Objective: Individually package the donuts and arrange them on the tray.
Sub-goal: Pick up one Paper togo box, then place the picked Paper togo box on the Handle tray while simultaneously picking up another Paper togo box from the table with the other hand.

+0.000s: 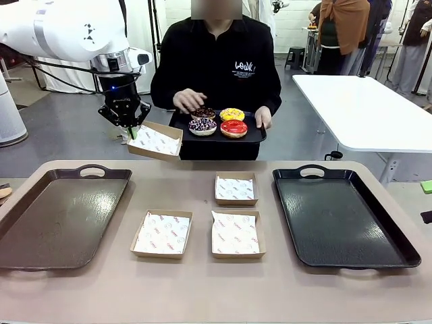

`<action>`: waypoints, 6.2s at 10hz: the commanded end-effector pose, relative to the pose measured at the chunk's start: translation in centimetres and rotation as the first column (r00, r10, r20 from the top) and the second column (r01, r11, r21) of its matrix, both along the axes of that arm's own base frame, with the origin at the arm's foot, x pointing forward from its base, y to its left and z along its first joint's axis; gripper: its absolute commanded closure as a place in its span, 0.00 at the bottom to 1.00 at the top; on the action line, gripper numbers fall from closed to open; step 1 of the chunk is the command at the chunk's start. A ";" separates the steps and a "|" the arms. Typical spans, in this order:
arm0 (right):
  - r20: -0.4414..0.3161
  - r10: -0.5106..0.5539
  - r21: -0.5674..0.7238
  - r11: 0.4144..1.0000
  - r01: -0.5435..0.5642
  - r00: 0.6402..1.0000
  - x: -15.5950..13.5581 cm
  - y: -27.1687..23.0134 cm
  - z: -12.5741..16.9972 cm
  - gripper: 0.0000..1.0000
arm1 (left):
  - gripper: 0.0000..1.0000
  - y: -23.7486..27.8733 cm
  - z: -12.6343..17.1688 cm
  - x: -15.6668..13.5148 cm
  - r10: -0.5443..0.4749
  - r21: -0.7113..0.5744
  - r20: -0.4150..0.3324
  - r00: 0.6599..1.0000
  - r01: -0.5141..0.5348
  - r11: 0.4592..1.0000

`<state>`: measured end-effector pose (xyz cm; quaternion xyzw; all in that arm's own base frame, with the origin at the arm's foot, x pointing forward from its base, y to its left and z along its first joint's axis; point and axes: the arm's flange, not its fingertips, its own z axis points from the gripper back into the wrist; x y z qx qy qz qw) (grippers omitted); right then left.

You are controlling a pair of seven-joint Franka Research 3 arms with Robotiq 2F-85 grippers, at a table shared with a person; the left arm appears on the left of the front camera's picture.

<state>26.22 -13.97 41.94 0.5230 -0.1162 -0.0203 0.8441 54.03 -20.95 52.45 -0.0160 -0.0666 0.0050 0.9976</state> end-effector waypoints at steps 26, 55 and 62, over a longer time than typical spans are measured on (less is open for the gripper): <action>0.017 -0.005 0.024 1.000 0.005 1.000 0.2 0.0 0.1 0.00 | 1.00 0.0 0.0 0.0 0.000 0.000 0.000 1.000 0.000 1.000; -0.074 -0.108 -0.575 0.817 0.046 0.991 21.7 28.7 8.2 0.00 | 0.99 18.9 -8.4 -7.0 0.027 0.002 -0.085 0.996 -0.027 1.000; -0.137 -0.197 -0.806 0.591 0.006 0.971 27.9 36.8 6.5 0.00 | 0.99 22.4 -10.0 -4.2 0.006 -0.018 -0.037 0.999 -0.006 1.000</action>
